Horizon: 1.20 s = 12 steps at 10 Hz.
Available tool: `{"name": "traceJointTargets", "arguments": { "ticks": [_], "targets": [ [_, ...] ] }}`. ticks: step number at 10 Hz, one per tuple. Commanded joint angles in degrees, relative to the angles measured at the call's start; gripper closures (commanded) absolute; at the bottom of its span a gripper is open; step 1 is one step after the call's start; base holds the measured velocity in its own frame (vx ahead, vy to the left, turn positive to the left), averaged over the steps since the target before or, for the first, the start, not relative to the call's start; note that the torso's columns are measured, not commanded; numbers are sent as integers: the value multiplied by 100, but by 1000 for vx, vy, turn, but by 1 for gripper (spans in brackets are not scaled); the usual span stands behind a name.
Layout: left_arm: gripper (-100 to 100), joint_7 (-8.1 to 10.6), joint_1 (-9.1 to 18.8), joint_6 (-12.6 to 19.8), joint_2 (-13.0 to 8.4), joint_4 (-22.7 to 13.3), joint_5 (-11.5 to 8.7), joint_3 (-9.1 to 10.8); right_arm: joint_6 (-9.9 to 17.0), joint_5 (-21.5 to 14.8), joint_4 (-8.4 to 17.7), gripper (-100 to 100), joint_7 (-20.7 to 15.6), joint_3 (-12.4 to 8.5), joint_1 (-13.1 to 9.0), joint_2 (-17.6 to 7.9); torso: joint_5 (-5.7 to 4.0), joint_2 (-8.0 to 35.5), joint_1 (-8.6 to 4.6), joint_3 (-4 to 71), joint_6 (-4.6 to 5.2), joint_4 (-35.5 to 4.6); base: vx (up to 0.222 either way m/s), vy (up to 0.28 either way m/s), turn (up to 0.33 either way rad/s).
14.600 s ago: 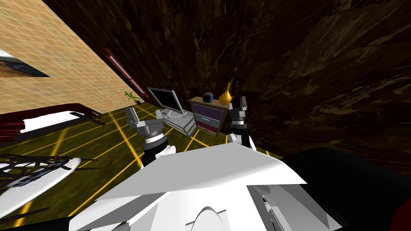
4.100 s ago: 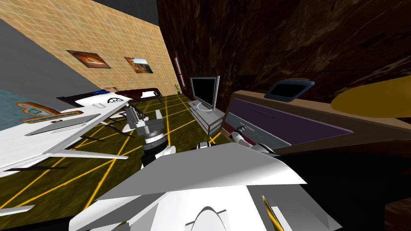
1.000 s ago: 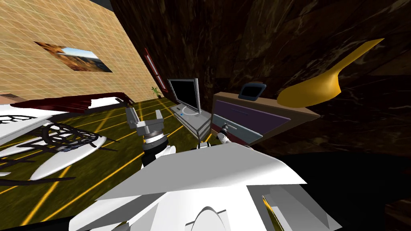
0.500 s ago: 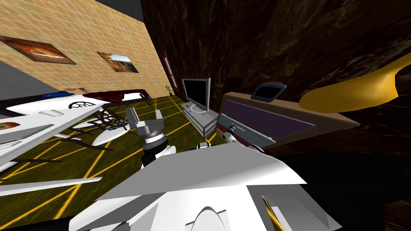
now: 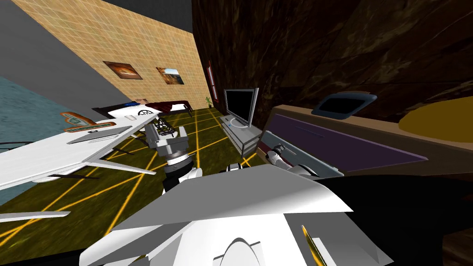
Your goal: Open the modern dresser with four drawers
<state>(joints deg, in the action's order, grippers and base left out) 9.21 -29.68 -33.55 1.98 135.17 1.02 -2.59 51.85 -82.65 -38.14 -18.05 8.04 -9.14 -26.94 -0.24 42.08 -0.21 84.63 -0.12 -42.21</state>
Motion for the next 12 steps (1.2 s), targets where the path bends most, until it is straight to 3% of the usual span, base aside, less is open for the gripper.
{"name": "traceJointTargets", "arguments": {
  "ticks": [1,2,4,6,12],
  "targets": [
    [0,0,0,0,0,0,0,-1,-120,162,330,100,356,-248,-2,-381,9,-10,19,5,-21,-4,-37,127,214],
    [0,0,-1,0,0,0,0,0,-120,162,434,100,356,-248,-2,-381,26,0,19,5,-5,-13,-10,47,36],
    [0,0,-2,0,-1,0,0,2,-120,162,330,100,356,-248,-2,-381,36,23,16,-6,8,-19,9,-8,-12],
    [0,0,-1,0,-1,0,0,2,-162,186,386,100,329,-248,-28,-381,34,28,35,-10,6,-17,-29,38,-4],
    [0,0,-1,0,0,0,0,0,-180,210,345,100,238,-259,-62,-351,30,26,43,-10,4,-14,-53,147,-12]
  ]
}}
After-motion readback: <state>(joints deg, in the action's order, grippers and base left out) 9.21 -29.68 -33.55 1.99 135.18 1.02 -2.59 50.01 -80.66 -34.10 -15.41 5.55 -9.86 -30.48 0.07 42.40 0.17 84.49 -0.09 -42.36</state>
